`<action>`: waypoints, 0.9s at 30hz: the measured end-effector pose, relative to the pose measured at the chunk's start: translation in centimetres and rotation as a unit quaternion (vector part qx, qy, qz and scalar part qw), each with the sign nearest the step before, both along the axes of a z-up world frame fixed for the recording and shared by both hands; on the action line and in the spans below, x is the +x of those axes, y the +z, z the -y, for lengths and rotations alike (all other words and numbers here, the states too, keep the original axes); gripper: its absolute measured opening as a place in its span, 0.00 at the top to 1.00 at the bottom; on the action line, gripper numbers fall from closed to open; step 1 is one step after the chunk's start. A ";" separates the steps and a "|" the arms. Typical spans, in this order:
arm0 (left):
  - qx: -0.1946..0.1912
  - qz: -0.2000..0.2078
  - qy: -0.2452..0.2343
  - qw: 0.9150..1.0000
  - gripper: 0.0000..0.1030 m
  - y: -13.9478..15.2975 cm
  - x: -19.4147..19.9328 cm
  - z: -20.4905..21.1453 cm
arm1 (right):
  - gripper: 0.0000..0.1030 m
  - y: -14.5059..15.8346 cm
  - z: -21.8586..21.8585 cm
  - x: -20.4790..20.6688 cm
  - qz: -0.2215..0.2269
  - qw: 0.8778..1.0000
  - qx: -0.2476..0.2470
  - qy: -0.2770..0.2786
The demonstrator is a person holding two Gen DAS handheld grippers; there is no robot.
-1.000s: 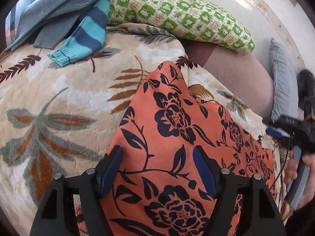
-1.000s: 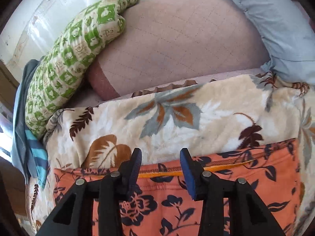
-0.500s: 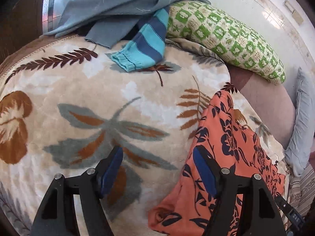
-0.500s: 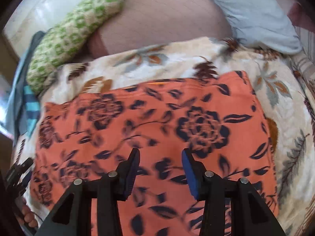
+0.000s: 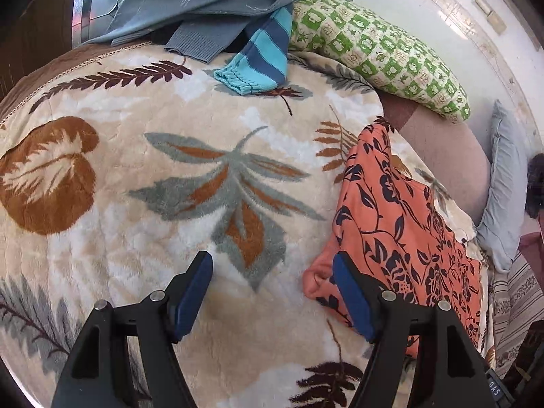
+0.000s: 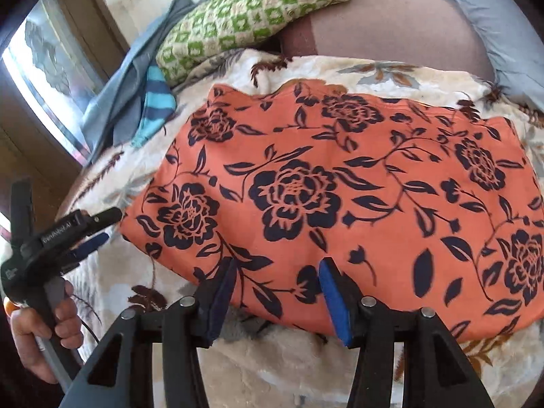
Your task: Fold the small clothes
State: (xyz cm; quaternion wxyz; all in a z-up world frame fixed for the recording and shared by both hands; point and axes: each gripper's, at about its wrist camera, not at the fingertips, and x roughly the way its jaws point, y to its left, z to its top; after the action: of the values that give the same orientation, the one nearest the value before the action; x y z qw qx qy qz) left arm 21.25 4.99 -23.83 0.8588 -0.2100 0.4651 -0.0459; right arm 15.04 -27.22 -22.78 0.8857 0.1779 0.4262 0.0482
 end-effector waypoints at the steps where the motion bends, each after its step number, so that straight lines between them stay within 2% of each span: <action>1: -0.007 0.001 0.002 1.000 0.28 0.1 -0.5 0.4 | 0.47 -0.2 0.9 -0.4 0.012 1.000 0.015 -0.014; 5: -0.055 0.003 -0.023 0.998 0.28 0.3 -1.9 3.4 | 0.47 -1.6 4.9 -3.7 0.051 0.996 0.038 -0.069; 7: -0.089 -0.016 -0.041 0.995 0.27 -0.5 -1.8 5.0 | 0.45 -2.2 6.4 -2.9 0.030 0.993 0.060 -0.096; 8: -0.100 -0.029 -0.043 0.994 0.27 -1.2 -1.7 5.7 | 0.46 -2.0 6.7 -2.7 0.036 0.992 0.080 -0.088; 10: -0.124 -0.054 -0.036 0.990 0.27 -2.4 -1.1 6.6 | 0.46 -1.2 6.6 -2.2 0.053 0.993 0.065 -0.077; 13: -0.136 -0.026 -0.010 0.990 0.26 -2.4 0.4 6.7 | 0.46 -0.8 6.5 -1.5 0.063 0.994 0.066 -0.057; 16: -0.157 -0.022 0.002 0.987 0.25 -3.3 2.2 7.0 | 0.46 -1.4 7.2 -0.4 0.051 0.994 0.071 -0.066; 18: -0.162 -0.003 0.005 0.987 0.25 -3.3 2.6 7.3 | 0.46 -2.0 8.2 0.0 0.045 0.992 0.089 -0.076; 19: -0.155 0.004 0.000 0.988 0.28 -3.3 2.8 7.5 | 0.46 -2.2 8.4 0.3 0.044 0.991 0.098 -0.079; 20: -0.143 0.009 -0.003 0.990 0.46 -3.3 3.0 7.8 | 0.46 -2.2 8.7 0.3 0.047 0.990 0.105 -0.080; 21: -0.131 0.008 -0.003 0.991 0.58 -3.5 3.3 7.9 | 0.46 -2.3 8.7 0.6 0.050 0.990 0.109 -0.078; 22: -0.132 0.005 -0.003 0.991 0.67 -3.9 3.5 8.0 | 0.53 -2.1 8.6 0.7 0.057 0.990 0.110 -0.073; 23: -0.140 0.007 0.003 0.990 0.68 -4.1 3.4 7.8 | 0.71 -1.9 8.4 0.8 0.063 0.990 0.105 -0.067; 24: -0.144 0.010 0.006 0.990 0.69 -4.1 3.3 7.7 | 0.76 -1.8 8.1 1.0 0.066 0.991 0.096 -0.061; 27: -0.140 0.021 -0.004 0.990 0.73 -3.3 3.2 7.9 | 0.77 -2.2 7.0 1.7 0.062 0.993 0.094 -0.047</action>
State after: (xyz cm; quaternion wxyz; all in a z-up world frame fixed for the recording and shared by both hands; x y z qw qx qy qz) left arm 24.45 -2.89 -27.14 0.8304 -0.3254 0.4365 -0.1185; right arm 16.72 -34.26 -24.95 0.8909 0.2770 0.3554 0.0568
